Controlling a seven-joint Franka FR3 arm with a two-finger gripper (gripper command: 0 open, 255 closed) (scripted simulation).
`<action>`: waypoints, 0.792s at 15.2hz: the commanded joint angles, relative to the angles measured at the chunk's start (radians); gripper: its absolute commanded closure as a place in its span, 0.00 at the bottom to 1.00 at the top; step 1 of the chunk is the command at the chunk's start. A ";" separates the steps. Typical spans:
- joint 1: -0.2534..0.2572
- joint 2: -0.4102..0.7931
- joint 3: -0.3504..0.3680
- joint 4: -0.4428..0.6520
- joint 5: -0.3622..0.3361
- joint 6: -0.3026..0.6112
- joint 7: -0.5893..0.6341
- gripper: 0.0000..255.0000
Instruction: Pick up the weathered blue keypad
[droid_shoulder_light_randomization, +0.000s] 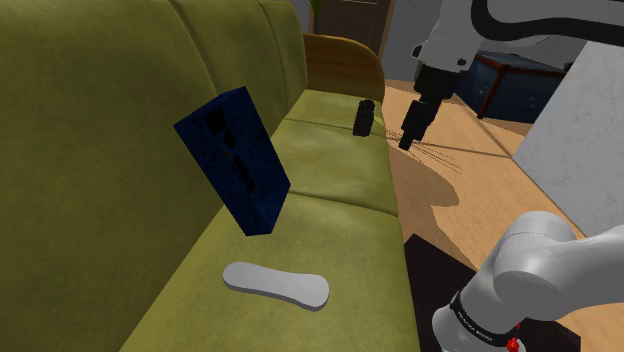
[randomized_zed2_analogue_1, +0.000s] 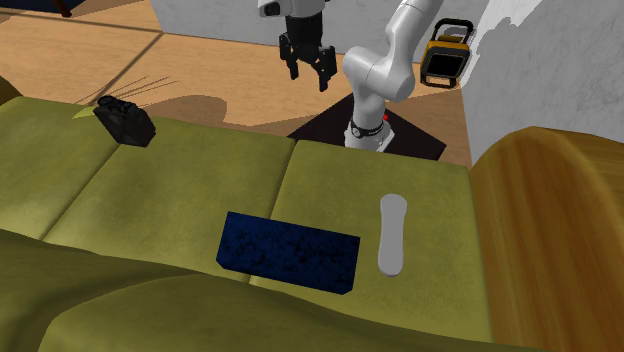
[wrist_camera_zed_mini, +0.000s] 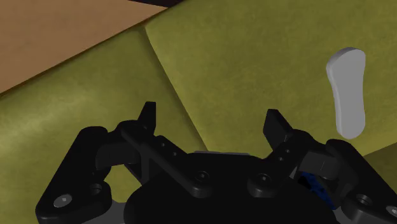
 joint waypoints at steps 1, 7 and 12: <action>0.000 0.000 0.000 0.000 0.000 0.000 0.000 0.00; 0.067 -0.052 0.054 -0.186 0.087 0.339 -0.025 0.00; 0.139 -0.036 0.106 -0.301 0.165 0.645 -0.058 0.00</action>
